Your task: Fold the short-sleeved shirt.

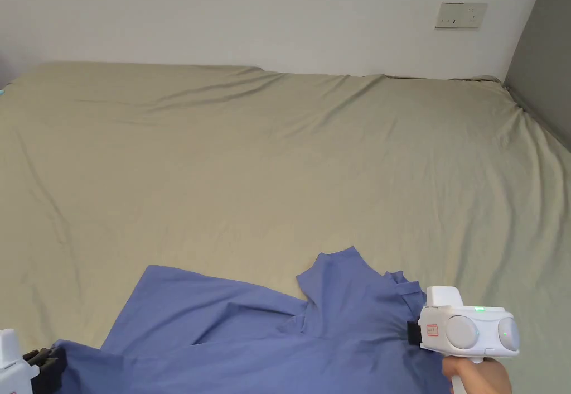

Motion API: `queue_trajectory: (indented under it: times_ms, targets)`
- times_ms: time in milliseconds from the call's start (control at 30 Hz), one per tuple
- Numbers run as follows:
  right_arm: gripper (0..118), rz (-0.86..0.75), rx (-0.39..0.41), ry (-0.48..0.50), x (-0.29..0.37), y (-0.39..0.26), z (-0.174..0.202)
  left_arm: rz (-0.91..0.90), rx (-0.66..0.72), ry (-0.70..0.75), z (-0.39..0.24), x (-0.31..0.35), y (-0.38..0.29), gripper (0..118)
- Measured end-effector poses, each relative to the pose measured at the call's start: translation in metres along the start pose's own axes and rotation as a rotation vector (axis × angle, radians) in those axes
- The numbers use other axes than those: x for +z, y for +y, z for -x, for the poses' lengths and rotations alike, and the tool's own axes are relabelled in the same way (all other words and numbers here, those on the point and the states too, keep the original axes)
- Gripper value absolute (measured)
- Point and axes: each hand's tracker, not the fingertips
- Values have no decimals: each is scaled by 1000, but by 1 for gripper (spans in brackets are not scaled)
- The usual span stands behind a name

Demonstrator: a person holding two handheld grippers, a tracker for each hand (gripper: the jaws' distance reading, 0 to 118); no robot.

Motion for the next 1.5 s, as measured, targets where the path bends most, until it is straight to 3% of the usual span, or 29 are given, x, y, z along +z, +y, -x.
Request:
queue_trajectory:
  times_ms: [67,133,433,567,667,900,1167,1500]
  targets:
    - [6,-55,64,-53,11,-1,9,0,4,2,0,0,0,0]
    - [5,-93,72,-77,24,0,10,-4,9,2,0,3,0,0]
    - [5,-364,132,-70,121,20,15,-159,30,-61,-14,40,43,0]
    - [5,-504,109,-37,176,55,8,-273,-2,-100,-31,62,95,0]
    - [5,-597,143,-65,212,88,6,-361,-28,-111,-44,73,143,0]
    - [5,-757,79,-88,275,190,-20,-527,-51,-91,-74,91,266,0]
    - [5,-796,-17,-94,284,284,-44,-611,-73,7,-117,59,376,0]
    - [5,-808,27,-159,198,339,-38,-635,-161,68,-148,-44,408,0]
